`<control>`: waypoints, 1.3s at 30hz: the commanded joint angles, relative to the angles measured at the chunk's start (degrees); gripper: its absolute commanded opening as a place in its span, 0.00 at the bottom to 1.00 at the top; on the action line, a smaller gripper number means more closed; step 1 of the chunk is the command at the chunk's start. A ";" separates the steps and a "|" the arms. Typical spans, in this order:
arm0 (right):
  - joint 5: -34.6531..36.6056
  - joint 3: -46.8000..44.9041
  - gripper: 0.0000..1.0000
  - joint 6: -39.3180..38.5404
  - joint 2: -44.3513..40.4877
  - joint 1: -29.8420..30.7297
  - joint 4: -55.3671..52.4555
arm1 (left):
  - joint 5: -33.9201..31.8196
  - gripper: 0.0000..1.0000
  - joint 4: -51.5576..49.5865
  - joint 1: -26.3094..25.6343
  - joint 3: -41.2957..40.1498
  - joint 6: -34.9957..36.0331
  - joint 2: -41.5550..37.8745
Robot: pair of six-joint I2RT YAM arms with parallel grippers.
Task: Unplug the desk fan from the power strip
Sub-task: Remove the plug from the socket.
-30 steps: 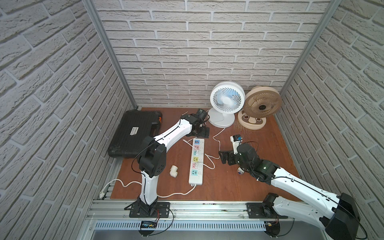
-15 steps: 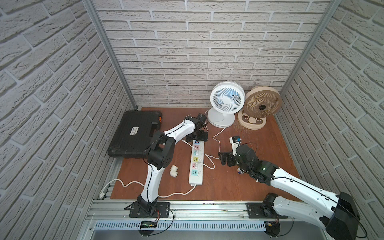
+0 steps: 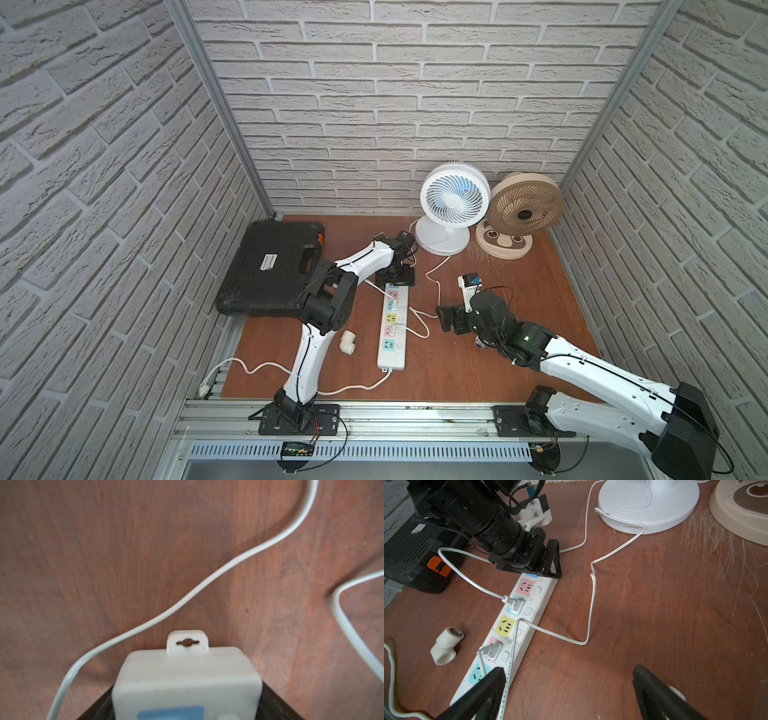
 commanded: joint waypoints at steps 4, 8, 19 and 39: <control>0.88 0.70 0.99 0.04 0.34 0.87 1.41 | -0.97 0.68 -2.32 0.26 0.91 -0.77 1.81; 1.05 1.57 0.99 -0.14 0.71 1.28 0.64 | -1.53 0.47 -2.40 0.73 0.69 -2.07 1.40; 3.11 4.66 0.99 -0.21 1.69 5.90 -0.41 | -1.20 0.00 -0.96 2.07 -1.86 -5.76 1.07; -0.98 13.18 0.87 8.36 22.22 22.46 8.62 | -5.81 0.00 -3.87 2.93 -4.62 -6.01 0.67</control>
